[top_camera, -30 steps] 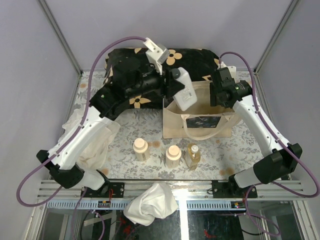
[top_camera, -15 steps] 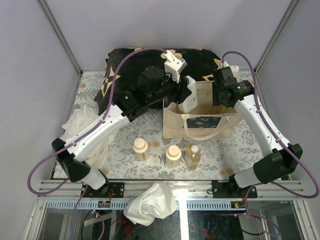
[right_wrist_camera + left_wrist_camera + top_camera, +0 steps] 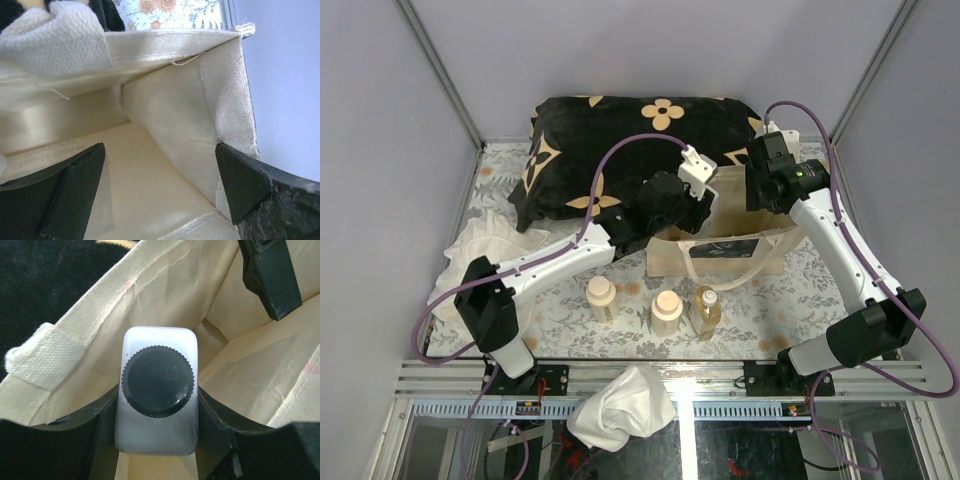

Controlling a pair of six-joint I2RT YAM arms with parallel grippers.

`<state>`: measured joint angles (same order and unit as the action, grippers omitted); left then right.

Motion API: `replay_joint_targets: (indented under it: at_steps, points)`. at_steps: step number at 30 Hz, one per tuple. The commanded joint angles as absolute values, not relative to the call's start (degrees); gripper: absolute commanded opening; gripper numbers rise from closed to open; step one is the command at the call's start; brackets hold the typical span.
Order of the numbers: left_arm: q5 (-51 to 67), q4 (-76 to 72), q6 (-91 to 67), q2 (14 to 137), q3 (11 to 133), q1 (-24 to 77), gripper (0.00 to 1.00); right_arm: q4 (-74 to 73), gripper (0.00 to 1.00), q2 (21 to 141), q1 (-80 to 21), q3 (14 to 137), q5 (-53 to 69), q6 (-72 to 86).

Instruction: Place the personal care products into the canvas bag

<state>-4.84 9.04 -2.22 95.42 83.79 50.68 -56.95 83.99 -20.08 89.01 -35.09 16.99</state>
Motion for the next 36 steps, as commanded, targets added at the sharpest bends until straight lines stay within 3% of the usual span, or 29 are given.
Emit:
replay_joint_targets:
  at_steps: [1, 14, 22, 25, 28, 36]
  points:
    - [-11.0, -9.0, -2.1, 94.0, 80.6, 51.5, 0.0, -57.6, 0.99, 83.8, -19.4, 91.5, -38.6, 17.2]
    - [-26.5, -11.8, -0.2, 96.7, 74.4, 51.4, 0.0, -57.6, 0.99, 83.9, -19.1, 90.9, -39.1, 17.1]
    - [-26.2, -12.1, -2.9, 98.8, 72.9, 51.1, 0.01, -57.6, 0.99, 83.7, -19.1, 90.8, -39.0, 16.9]
    - [-26.6, -12.2, -3.2, 99.0, 72.5, 51.1, 0.25, -57.7, 0.99, 83.6, -19.0, 90.6, -38.9, 16.9]
    - [-26.1, -12.3, -3.6, 98.6, 72.0, 50.9, 0.32, -57.7, 0.99, 83.5, -19.0, 90.7, -38.8, 16.9]
    - [-25.2, -11.4, -5.2, 97.3, 71.2, 50.0, 0.88, -57.8, 0.99, 83.6, -18.9, 90.6, -38.1, 16.9]
